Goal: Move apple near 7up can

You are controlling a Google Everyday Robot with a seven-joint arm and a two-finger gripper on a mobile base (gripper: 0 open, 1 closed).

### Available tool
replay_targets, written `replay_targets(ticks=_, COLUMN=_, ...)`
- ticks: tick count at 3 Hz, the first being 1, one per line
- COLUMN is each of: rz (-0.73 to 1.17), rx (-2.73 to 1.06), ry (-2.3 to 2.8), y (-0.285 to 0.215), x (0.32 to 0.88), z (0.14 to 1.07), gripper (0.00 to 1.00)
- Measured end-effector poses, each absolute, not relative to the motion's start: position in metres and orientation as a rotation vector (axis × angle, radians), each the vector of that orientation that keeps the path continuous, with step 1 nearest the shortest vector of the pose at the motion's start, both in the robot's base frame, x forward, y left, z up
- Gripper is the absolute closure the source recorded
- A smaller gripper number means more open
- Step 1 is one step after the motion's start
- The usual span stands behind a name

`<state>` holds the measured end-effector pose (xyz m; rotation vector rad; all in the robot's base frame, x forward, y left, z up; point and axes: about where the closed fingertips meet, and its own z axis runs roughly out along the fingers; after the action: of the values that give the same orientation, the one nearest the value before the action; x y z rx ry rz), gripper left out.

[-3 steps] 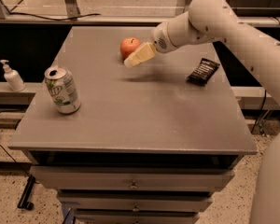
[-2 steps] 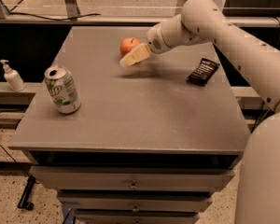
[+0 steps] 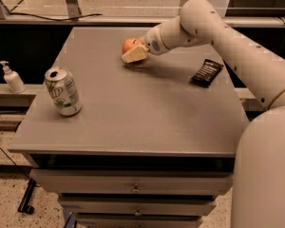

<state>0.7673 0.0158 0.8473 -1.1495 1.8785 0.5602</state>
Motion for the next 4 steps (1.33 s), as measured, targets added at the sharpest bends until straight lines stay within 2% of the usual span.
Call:
replay_targets(ticks=2, rz=0.607, rx=-1.206, ry=1.821, y=0.011, x=0.743, z=0.879, gripper=0.86)
replay_targets(ticks=3, rz=0.689, rx=-1.362, ry=1.752, y=0.026, x=0.694, z=0.891, gripper=1.00)
replay_targets(ticks=4, rz=0.771, rx=-1.487, ry=1.714, y=0.041, x=0.640, z=0.892, gripper=1.00)
